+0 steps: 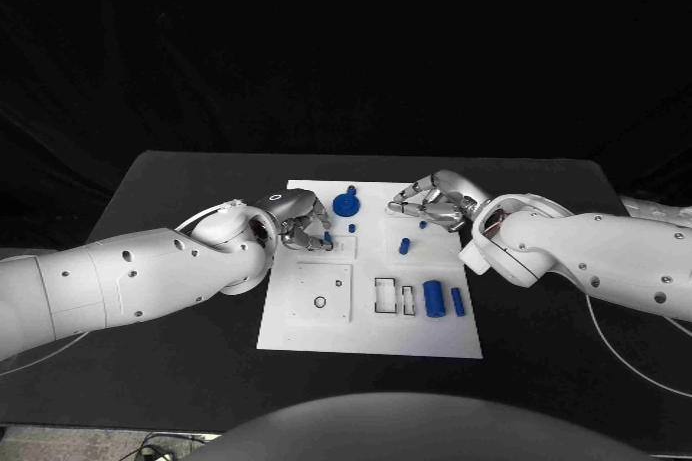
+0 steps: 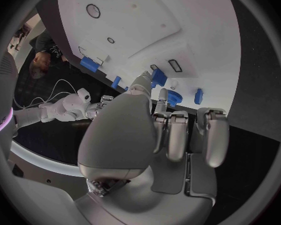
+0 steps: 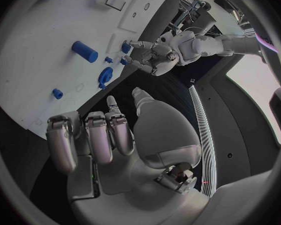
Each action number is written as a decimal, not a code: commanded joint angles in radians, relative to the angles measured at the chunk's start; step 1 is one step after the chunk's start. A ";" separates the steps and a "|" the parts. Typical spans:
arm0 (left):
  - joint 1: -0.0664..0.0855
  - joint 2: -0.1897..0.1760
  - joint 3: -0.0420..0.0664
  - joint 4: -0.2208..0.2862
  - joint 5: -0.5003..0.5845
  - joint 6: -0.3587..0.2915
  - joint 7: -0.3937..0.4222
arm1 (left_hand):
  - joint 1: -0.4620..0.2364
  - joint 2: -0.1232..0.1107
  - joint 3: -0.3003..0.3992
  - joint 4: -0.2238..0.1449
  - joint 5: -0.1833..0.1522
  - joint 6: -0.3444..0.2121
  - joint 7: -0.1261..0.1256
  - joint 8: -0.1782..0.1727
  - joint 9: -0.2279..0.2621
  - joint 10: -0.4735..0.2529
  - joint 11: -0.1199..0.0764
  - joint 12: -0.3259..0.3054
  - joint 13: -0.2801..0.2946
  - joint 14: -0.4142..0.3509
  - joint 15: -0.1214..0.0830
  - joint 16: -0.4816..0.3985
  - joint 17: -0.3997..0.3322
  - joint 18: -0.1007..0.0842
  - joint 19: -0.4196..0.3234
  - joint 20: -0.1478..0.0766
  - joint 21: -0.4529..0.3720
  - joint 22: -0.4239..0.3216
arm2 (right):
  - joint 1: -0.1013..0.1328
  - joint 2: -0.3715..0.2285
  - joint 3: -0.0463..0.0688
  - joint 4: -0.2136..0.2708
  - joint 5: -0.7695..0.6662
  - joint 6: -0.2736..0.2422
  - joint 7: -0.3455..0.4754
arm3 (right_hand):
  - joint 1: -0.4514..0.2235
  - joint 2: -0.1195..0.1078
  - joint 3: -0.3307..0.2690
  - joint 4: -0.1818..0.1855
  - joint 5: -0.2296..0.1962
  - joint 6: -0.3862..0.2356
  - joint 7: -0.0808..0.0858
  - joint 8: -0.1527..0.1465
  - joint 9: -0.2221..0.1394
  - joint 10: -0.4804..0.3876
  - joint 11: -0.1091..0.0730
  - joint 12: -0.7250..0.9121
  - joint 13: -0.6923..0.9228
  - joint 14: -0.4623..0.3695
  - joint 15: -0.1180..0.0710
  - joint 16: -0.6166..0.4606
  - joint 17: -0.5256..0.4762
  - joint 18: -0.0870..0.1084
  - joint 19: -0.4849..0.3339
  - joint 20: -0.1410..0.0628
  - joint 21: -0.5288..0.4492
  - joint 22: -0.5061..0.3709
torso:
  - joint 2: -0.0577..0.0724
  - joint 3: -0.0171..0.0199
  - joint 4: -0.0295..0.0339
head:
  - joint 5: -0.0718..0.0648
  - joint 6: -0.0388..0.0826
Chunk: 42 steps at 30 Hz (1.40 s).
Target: Assemble the parts on the task board
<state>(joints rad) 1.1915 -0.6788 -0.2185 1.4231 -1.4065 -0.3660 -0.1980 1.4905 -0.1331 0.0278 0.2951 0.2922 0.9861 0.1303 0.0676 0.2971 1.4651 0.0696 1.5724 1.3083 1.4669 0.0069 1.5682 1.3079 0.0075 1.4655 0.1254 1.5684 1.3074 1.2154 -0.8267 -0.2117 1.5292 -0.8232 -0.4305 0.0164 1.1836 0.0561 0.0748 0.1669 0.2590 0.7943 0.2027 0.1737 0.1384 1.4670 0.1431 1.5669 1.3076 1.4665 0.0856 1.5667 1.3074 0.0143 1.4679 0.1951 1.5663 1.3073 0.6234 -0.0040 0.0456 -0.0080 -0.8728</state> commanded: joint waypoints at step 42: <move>-0.005 0.013 0.001 -0.028 0.013 0.023 0.018 | 0.000 0.046 0.070 -0.003 -0.011 0.043 -0.011 0.006 -0.031 0.106 -0.012 -0.002 0.262 0.104 -0.007 0.003 0.263 -0.007 0.105 0.005 0.002 0.263 | -0.001 0.002 0.000 0.000 -0.010 0.019 -0.013 | -0.005 0.007 -0.001 0.006 0.005 0.005 0.011 0.008 0.002 0.104 0.004 0.004 0.263 0.104 0.006 0.004 0.263 -0.014 0.103 0.005 0.004 0.263 | 0.000 0.0004 -0.0010 | -0.006 0.000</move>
<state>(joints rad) 1.1868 -0.6671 -0.2184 1.3946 -1.4012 -0.3563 -0.1961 1.4882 -0.0905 0.0934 0.2929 0.2843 1.0226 0.1191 0.0677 0.2669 1.4665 0.0638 1.5724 1.3083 1.4669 0.0069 1.5682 1.3075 0.0076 1.4655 0.1254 1.5684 1.3074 1.2149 -0.8248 -0.2117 1.5290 -0.8234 -0.4241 0.0055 1.1836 0.0561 0.0748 0.1670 0.2591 0.7943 0.2027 0.1780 0.1398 1.4670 0.1431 1.5669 1.3074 1.4665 0.0856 1.5667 1.3081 0.0143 1.4679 0.1951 1.5663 1.3077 0.6237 -0.0038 0.0451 -0.0136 -0.8728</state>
